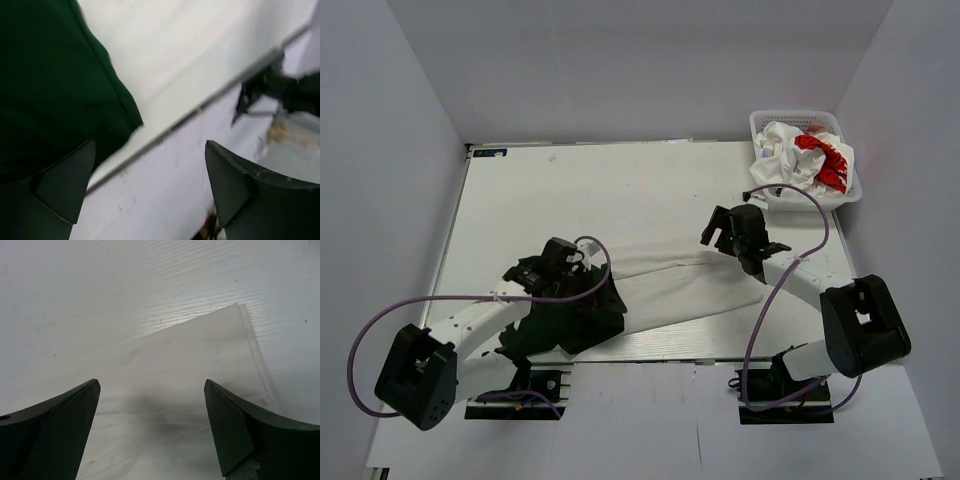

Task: Fold and stack the t-shirts

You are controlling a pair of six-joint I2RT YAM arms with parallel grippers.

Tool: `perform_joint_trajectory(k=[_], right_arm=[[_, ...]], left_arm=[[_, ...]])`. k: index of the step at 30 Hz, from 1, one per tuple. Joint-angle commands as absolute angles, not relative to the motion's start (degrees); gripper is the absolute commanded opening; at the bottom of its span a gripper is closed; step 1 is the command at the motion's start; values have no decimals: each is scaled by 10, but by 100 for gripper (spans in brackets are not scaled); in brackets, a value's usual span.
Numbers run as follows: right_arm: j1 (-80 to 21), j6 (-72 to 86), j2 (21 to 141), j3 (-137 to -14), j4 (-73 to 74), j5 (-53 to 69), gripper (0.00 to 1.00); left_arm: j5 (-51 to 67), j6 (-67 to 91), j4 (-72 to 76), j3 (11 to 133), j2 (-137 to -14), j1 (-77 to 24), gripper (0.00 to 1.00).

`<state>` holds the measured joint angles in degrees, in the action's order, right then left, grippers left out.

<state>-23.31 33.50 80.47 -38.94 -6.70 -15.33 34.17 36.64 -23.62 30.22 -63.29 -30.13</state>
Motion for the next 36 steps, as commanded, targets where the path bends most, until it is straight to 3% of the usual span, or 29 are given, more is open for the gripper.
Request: perform_joint_trajectory(k=[1, 5, 10, 15, 18, 24, 30, 32, 36], right_arm=[[-227, 296, 858, -448, -86, -94, 90], [-222, 300, 888, -465, -76, -91, 90], [-213, 335, 911, -447, -59, -84, 90], [-217, 371, 893, -418, -36, -97, 90], [-223, 388, 865, -353, -47, -91, 90], [-277, 381, 768, -242, -55, -25, 90], [-413, 300, 716, -252, 25, 35, 90], [-460, 268, 719, -272, 55, 71, 90], [-546, 228, 720, -276, 99, 77, 90]], left_arm=[[112, 403, -371, 413, -688, -292, 100], [7, 471, -399, 424, -700, -285, 100], [-25, 533, -341, 393, -754, -252, 100], [-12, 541, -315, 440, -939, -223, 100], [-22, 526, -320, 543, -1019, -211, 100], [-83, 440, -322, 880, -1258, -211, 100], [17, 342, -283, 1371, -1545, -229, 100], [98, 337, -187, 1383, -1588, -229, 100], [114, 315, -69, 1319, -1575, -229, 100]])
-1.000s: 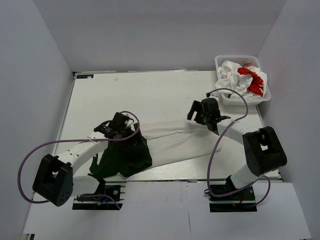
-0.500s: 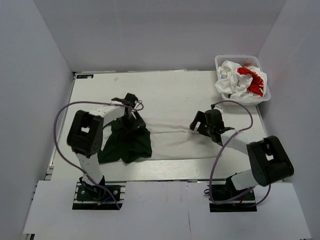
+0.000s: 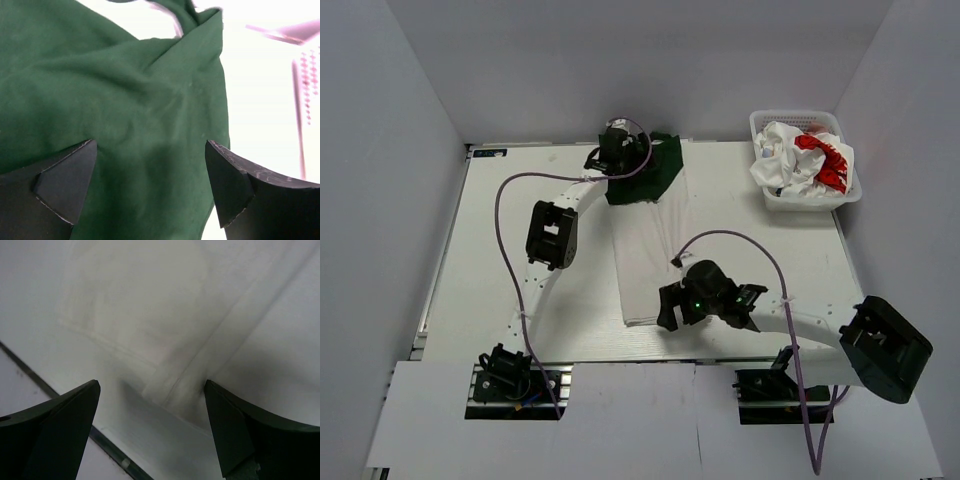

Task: Fold and stack the t-shirts

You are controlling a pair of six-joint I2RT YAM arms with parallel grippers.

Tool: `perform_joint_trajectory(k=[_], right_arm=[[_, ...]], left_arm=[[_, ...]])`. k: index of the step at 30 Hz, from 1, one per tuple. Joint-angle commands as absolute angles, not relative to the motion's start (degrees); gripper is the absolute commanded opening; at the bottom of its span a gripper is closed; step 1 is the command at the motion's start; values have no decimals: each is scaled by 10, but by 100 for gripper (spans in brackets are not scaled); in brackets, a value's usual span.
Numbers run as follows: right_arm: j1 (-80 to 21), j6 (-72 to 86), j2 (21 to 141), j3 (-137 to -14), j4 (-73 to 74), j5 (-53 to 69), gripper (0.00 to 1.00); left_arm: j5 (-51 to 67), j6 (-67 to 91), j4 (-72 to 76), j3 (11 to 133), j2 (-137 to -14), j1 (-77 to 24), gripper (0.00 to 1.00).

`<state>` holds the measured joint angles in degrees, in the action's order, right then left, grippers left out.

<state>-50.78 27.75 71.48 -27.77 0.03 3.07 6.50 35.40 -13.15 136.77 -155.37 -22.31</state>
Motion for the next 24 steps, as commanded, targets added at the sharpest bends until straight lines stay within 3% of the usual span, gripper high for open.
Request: perform_joint_trajectory(k=[1, 6, 14, 20, 24], right_arm=[[-551, 218, 720, -272, 90, 102, 90], [-582, 201, 732, -294, 84, 91, 90], [-592, 189, 690, -334, 74, 46, 90], [-584, 231, 626, -342, 59, -41, 90], [-579, 258, 604, -343, 94, -107, 90]], left_arm=[[114, 307, -47, 1319, -1575, -229, 100], [82, 280, -39, 1328, -1581, -229, 100], [176, 251, 16, 1325, -1537, -229, 100], [174, 223, -71, 1298, -1399, -229, 100], [198, 217, -195, 1204, -1265, -229, 100]])
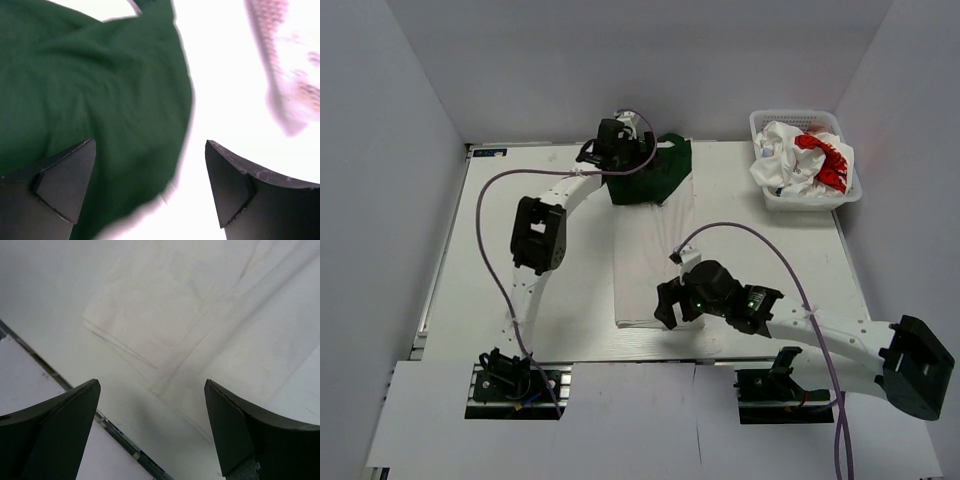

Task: Fold and stack the t-shirts

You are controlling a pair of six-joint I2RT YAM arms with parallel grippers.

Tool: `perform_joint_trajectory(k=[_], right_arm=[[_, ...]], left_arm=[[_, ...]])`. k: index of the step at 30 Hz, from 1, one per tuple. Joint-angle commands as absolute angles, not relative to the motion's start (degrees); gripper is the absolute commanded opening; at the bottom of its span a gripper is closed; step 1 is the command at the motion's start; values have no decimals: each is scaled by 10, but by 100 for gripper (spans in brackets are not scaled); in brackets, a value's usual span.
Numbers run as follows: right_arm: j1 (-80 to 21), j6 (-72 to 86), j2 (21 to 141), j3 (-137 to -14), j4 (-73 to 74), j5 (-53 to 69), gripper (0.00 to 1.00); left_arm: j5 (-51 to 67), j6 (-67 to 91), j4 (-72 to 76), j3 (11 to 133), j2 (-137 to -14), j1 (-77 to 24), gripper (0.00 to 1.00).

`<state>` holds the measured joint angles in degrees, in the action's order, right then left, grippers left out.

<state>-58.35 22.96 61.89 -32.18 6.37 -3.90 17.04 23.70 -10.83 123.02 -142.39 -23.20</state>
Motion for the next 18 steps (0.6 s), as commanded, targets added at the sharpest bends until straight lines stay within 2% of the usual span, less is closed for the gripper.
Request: perform_joint_trajectory(k=[1, 3, 4, 7, 9, 13, 18], right_arm=[[-578, 262, 603, -342, 103, -119, 90], [-577, 277, 598, -346, 141, -117, 90], [-577, 280, 597, -343, 152, -117, 90], [-576, 312, 588, -323, 168, -112, 90], [-570, 349, 577, -301, 177, -115, 90], [-567, 375, 561, -273, 188, -112, 90], [-567, 371, 558, -258, 204, -112, 90]], left_arm=[[198, 231, -226, 1154, -1238, -229, 100], [221, 241, -252, 1073, -1142, -236, 100], [230, 265, -237, 959, -1105, -242, 100], [248, 295, -154, 744, -976, -268, 100], [257, 295, -170, 656, -939, -286, 100], [207, 328, -271, 547, -868, -315, 100], [199, 373, -317, 441, -783, -348, 100]])
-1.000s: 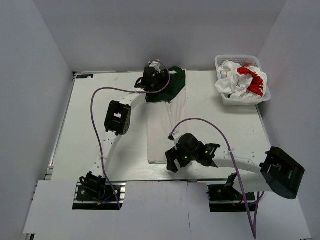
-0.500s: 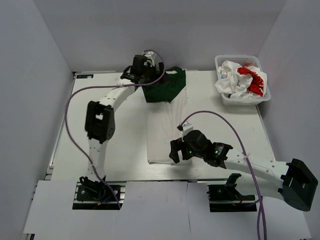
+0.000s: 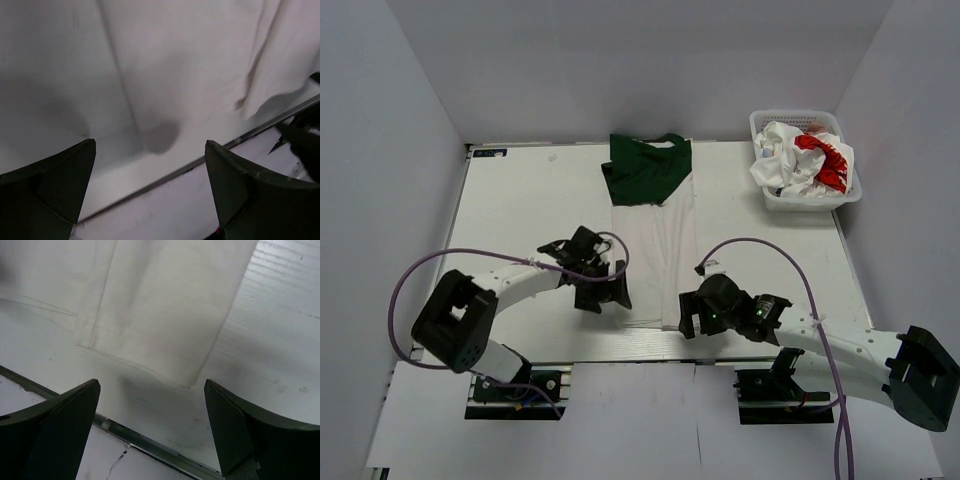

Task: Fold and stack the t-shirts

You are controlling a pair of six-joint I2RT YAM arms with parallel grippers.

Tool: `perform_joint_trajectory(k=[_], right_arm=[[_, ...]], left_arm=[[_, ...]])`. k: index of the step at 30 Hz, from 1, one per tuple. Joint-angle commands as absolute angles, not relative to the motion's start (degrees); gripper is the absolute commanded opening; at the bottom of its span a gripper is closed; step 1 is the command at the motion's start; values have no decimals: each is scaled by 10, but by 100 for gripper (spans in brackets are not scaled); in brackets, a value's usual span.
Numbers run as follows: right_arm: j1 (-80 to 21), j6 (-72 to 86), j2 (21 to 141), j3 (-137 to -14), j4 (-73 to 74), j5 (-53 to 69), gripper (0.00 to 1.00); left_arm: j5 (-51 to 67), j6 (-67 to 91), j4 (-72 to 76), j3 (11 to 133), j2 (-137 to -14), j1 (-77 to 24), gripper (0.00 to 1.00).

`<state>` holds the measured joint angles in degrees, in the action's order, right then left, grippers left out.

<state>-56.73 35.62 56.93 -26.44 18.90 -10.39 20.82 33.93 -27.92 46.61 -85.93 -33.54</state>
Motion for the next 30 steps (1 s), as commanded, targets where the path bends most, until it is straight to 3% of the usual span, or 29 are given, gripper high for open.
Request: perform_joint_trajectory(k=[1, 7, 11, 14, 15, 18, 22, 23, 26, 30], right_arm=[[-567, 374, 556, -255, 204, -112, 90], [-566, 381, 560, -236, 186, -117, 90], [-567, 390, 569, -232, 189, -143, 90], [-566, 386, 581, -228, 169, -152, 85], [-567, 388, 584, -226, 149, -148, 83], [-567, 395, 617, -229, 127, -132, 63], [-566, 397, 647, -239, 120, -129, 35], [-567, 397, 656, -241, 124, -131, 21], [-568, 388, 658, -259, 131, -134, 6], [-567, 361, 645, -275, 127, -136, 0]], left_arm=[[207, 373, -323, 428, -777, -353, 100], [228, 390, -273, 388, -804, -382, 96], [221, 381, -281, 400, -848, -394, 79], [187, 376, -293, 405, -862, -394, 64], [180, 376, -293, 405, -867, -394, 55], [194, 371, -280, 412, -880, -399, 39], [193, 365, -279, 417, -880, -404, 2], [193, 360, -274, 417, -880, -404, 0], [193, 359, -266, 424, -880, -404, 0], [199, 354, -253, 434, -863, -404, 0]])
